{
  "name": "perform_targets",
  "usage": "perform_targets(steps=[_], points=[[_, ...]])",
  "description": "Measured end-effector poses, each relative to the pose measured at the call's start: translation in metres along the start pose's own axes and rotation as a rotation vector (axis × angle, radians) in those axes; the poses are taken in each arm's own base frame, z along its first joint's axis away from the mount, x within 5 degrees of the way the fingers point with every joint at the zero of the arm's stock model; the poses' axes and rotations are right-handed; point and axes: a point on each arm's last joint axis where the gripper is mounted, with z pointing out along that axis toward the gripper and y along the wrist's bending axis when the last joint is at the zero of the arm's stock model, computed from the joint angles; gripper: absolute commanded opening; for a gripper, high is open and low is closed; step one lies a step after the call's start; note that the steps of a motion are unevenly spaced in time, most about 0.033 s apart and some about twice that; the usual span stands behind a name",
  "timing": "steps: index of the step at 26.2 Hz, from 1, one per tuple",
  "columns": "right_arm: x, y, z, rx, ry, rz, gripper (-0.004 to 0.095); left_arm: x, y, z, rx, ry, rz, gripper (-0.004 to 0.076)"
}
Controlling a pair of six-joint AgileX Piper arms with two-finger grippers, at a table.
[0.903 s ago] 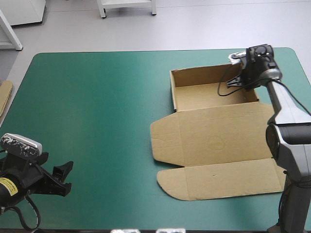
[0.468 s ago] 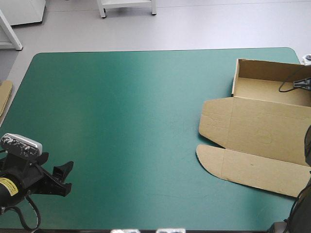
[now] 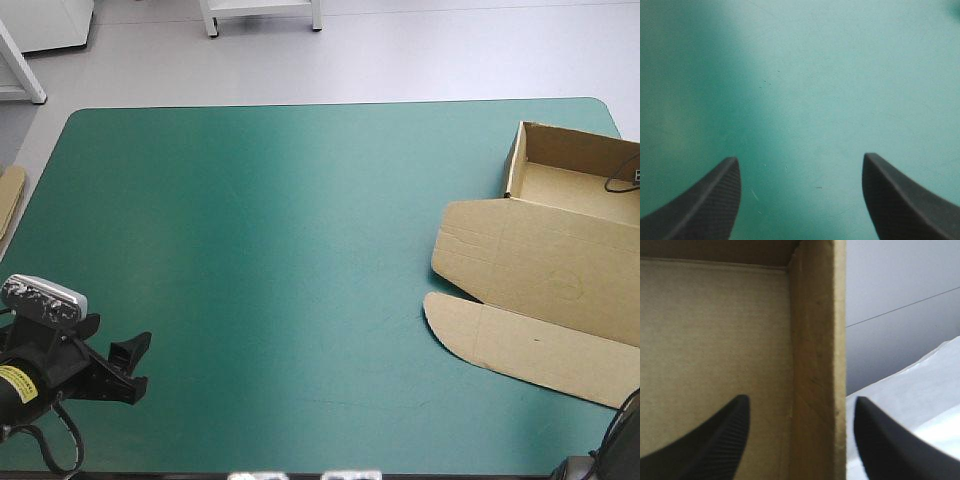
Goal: Fold the box
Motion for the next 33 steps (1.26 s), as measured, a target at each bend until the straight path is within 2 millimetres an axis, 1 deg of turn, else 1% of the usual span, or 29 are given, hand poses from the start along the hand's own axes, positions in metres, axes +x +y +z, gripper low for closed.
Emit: perform_targets(steps=[1, 2, 5, 7, 10, 12, 15, 16, 19, 20, 21, 22, 23, 24, 25, 26, 27, 30, 31, 33], points=[[0.0, 0.001, 0.0, -0.008, -0.002, 0.004, 0.0839, 0.0, 0.0, 0.0, 0.0, 0.001, 0.0, 0.0494], [-0.001, 0.001, -0.001, -0.014, -0.004, 0.008, 0.0831, 0.0, 0.0, 0.0, 0.0, -0.002, 0.0, 0.0494], [-0.002, 0.004, -0.005, -0.049, -0.008, 0.026, 0.0762, -0.002, 0.001, 0.0, -0.006, -0.024, 0.003, 0.0494], [-0.004, 0.007, -0.014, -0.092, -0.022, 0.034, 0.071, -0.004, 0.002, 0.0, -0.027, -0.044, 0.012, 0.0494], [-0.007, 0.012, -0.038, -0.173, -0.072, 0.033, 0.0657, -0.007, 0.008, 0.0, -0.085, -0.069, 0.04, 0.0494], [-0.009, 0.022, -0.065, -0.227, -0.12, 0.015, 0.0648, -0.008, 0.012, -0.001, -0.133, -0.082, 0.064, 0.0494], [-0.01, 0.045, -0.117, -0.293, -0.209, -0.046, 0.0648, -0.009, 0.017, -0.002, -0.194, -0.095, 0.074, 0.0494], [-0.01, 0.054, -0.136, -0.3, -0.246, -0.073, 0.0648, -0.01, 0.019, -0.002, -0.213, -0.101, 0.074, 0.0494], [-0.005, 0.073, -0.183, -0.301, -0.337, -0.139, 0.0647, -0.012, 0.022, -0.003, -0.244, -0.117, 0.078, 0.0494], [-0.002, 0.077, -0.194, -0.305, -0.353, -0.151, 0.0642, -0.012, 0.022, -0.003, -0.248, -0.12, 0.079, 0.0494], [0.007, 0.087, -0.219, -0.325, -0.371, -0.177, 0.0622, -0.012, 0.023, -0.003, -0.256, -0.121, 0.079, 0.0494], [0.011, 0.09, -0.23, -0.334, -0.386, -0.185, 0.0561, -0.012, 0.023, -0.003, -0.257, -0.122, 0.076, 0.0494], [0.021, 0.101, -0.252, -0.366, -0.421, -0.209, 0.0531, -0.011, 0.024, -0.005, -0.268, -0.129, 0.071, 0.0494], [0.025, 0.107, -0.26, -0.384, -0.433, -0.222, 0.0476, -0.011, 0.024, -0.007, -0.277, -0.135, 0.071, 0.0494], [0.039, 0.121, -0.28, -0.432, -0.457, -0.258, 0.0472, -0.009, 0.026, -0.012, -0.301, -0.159, 0.059, 0.0494], [0.046, 0.126, -0.287, -0.452, -0.463, -0.274, 0.0472, -0.008, 0.027, -0.014, -0.312, -0.171, 0.051, 0.0494], [0.066, 0.138, -0.303, -0.499, -0.472, -0.316, 0.0465, -0.007, 0.029, -0.019, -0.326, -0.194, 0.033, 0.0494], [0.1, 0.151, -0.32, -0.558, -0.473, -0.377, 0.0383, -0.005, 0.029, -0.022, -0.326, -0.206, 0.018, 0.0494], [0.117, 0.156, -0.322, -0.582, -0.47, -0.403, 0.0377, -0.005, 0.029, -0.022, -0.326, -0.207, 0.017, 0.0494], [0.141, 0.157, -0.33, -0.609, -0.493, -0.425, 0.0377, -0.005, 0.029, -0.022, -0.326, -0.208, 0.016, 0.0494]])
